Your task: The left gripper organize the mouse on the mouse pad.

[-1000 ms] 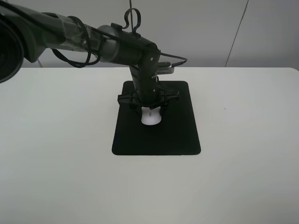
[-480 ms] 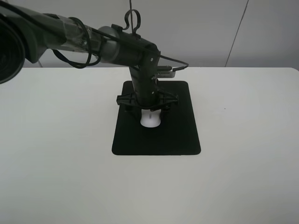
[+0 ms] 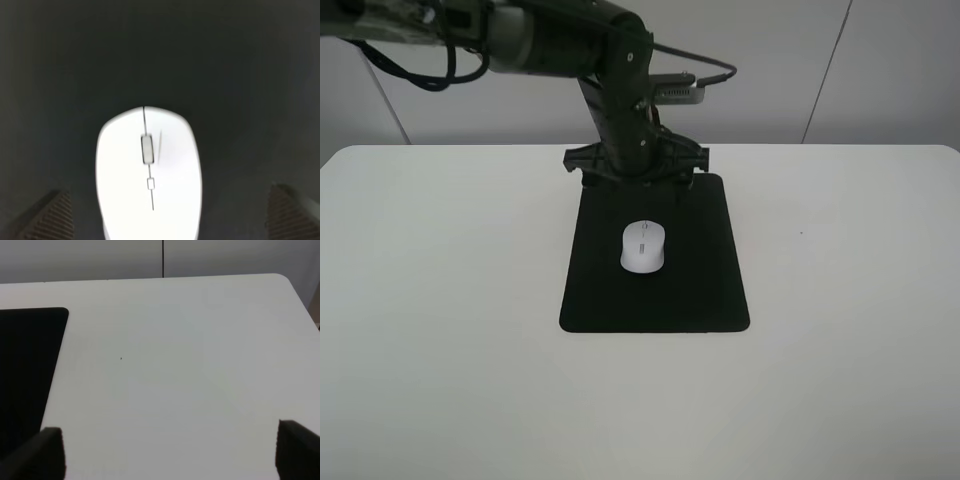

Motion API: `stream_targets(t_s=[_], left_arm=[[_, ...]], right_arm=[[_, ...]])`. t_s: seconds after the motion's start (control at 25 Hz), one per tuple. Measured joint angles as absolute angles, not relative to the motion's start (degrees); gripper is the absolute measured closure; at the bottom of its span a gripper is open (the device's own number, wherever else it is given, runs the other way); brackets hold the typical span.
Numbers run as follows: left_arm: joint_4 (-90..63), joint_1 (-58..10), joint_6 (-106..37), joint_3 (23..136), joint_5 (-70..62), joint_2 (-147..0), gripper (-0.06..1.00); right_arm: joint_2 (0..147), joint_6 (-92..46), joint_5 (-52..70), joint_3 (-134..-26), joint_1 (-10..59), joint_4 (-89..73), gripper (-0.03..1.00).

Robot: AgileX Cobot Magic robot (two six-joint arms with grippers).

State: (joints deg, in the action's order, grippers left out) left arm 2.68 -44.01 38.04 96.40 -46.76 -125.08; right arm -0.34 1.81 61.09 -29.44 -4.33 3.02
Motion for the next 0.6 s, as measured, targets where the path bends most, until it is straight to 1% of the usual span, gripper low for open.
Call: stream_targets(t_s=[0.32, 0.6], left_arm=[[5.0, -44.1, 33.2, 96.4, -49.3, -117.4, 0.16], [6.1, -44.1, 28.9, 96.1, -57.7, -114.8, 0.16]], right_arm=[[-0.3, 1.8, 61.1, -29.4, -4.3, 3.0, 0.14], [-0.3, 1.8, 61.1, -29.4, -4.3, 3.0, 0.14]])
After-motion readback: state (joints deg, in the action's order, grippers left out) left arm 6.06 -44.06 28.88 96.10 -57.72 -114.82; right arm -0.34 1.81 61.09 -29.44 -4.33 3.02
